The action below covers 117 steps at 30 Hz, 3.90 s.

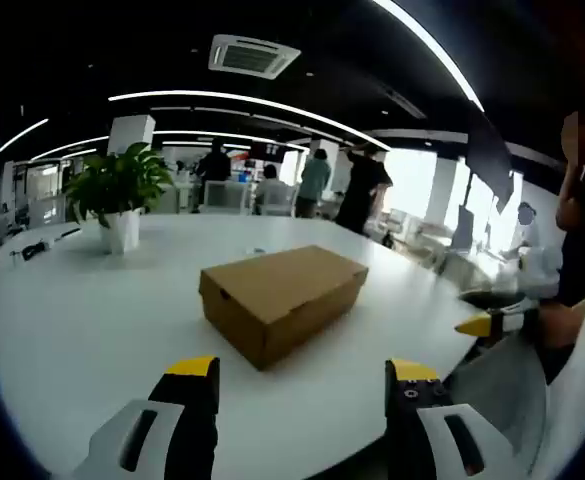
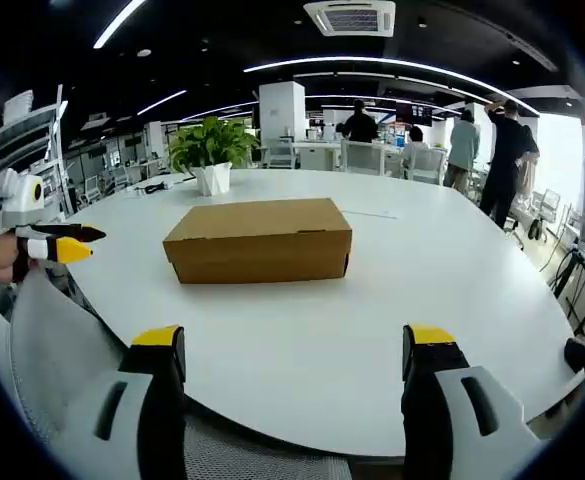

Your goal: Operate the shoe box by opening the lid, removing the specified soft item, and placing it in the target area until the item is outside and the box remains undamaged.

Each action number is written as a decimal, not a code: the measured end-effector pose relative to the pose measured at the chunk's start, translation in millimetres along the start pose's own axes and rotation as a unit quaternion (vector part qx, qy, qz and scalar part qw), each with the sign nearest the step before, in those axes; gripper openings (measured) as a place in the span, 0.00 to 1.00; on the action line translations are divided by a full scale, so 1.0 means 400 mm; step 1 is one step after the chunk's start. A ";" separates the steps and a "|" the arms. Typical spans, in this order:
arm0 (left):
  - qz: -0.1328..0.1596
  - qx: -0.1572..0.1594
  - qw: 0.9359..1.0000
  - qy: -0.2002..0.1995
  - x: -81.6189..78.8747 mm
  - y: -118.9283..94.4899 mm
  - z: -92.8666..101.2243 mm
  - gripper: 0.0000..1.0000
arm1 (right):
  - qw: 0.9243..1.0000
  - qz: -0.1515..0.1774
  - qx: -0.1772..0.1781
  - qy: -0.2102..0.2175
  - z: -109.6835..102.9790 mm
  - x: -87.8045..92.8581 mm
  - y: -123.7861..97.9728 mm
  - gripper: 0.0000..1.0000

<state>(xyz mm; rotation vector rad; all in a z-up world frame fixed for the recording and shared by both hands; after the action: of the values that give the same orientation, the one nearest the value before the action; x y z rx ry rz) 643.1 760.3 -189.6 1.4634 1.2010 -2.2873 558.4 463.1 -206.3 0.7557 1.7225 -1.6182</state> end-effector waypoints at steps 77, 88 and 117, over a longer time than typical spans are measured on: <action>-0.017 -0.003 1.000 -0.007 0.001 0.010 0.008 0.69 | 0.999 -0.012 -0.012 0.035 0.016 0.003 0.005 0.87; -0.029 0.000 0.999 -0.040 0.000 0.018 -0.008 0.74 | 0.998 -0.015 -0.024 0.062 0.034 -0.010 0.010 0.88; -0.037 -0.004 0.999 -0.027 -0.114 0.110 -0.058 0.74 | 0.998 -0.023 -0.047 0.036 0.116 -0.124 0.112 0.89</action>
<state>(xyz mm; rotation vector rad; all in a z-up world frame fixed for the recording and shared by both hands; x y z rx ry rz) 705.3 735.7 -179.9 1.3661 1.2676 -2.3510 627.7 421.2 -196.7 0.7418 1.8669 -1.5458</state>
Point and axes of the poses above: the point that each gripper's makers call its tool centre point, and the gripper's own axes: y roughly forward along the fingers, z roughly to its right, x roughly out of its underside, the point moved 5 cm from there along -y, roughly backward along the fingers, and after that the axes turned 12 degrees about -z, right-handed, at the moved point
